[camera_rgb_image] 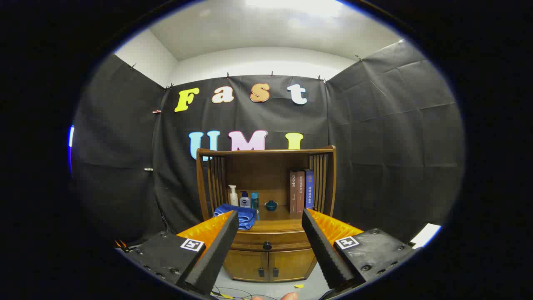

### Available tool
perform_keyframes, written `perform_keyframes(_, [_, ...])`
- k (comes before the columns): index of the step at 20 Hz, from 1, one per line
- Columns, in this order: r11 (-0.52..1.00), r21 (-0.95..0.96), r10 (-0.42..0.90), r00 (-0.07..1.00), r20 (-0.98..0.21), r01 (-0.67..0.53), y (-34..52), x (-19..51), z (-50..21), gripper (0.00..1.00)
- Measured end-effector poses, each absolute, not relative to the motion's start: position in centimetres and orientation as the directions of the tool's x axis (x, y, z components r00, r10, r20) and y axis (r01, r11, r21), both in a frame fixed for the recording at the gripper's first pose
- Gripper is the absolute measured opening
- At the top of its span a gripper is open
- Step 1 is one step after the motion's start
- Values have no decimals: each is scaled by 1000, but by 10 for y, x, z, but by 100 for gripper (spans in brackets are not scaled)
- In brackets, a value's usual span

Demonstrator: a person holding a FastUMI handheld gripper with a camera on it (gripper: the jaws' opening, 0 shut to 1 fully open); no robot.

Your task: Pull open the drawer, take out the items inside it, and place them on the countertop above the cabinet.

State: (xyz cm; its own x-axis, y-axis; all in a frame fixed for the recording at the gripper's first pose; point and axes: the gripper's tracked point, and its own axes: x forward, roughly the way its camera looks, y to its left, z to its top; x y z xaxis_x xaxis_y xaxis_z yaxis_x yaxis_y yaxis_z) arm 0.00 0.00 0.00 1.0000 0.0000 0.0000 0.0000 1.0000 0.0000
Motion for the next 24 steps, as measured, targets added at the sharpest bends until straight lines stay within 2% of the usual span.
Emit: perform_keyframes(24, [1000,-22,1,1000,16,0,-3,7,7,98])
